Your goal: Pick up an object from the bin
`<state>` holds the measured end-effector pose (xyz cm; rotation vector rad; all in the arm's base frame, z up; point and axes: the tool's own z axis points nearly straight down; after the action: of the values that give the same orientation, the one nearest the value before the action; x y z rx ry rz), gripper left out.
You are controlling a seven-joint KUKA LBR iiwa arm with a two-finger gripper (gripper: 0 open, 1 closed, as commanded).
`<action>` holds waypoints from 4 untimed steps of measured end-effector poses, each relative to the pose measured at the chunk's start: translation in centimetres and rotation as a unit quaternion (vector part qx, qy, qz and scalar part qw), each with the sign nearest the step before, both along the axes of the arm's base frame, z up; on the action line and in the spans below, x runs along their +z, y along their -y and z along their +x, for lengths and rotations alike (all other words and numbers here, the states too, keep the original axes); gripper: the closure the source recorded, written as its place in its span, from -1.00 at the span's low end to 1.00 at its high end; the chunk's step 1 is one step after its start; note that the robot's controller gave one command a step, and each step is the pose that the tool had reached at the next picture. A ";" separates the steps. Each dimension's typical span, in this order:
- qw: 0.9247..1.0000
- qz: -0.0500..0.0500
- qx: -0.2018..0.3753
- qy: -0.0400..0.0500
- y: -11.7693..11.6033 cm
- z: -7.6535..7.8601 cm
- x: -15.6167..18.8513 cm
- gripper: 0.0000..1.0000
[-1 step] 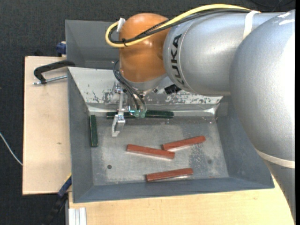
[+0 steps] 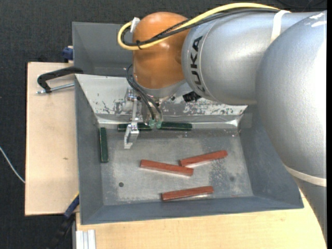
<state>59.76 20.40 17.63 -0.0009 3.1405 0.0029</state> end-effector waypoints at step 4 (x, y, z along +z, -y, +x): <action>0.999 0.000 -0.053 0.003 12.7 -8.0 -10.4 -1.00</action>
Offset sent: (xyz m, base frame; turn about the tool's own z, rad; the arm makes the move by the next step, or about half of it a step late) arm -0.0613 -0.0842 -0.0366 0.0179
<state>51.74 7.71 7.23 0.1642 3.1304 0.0039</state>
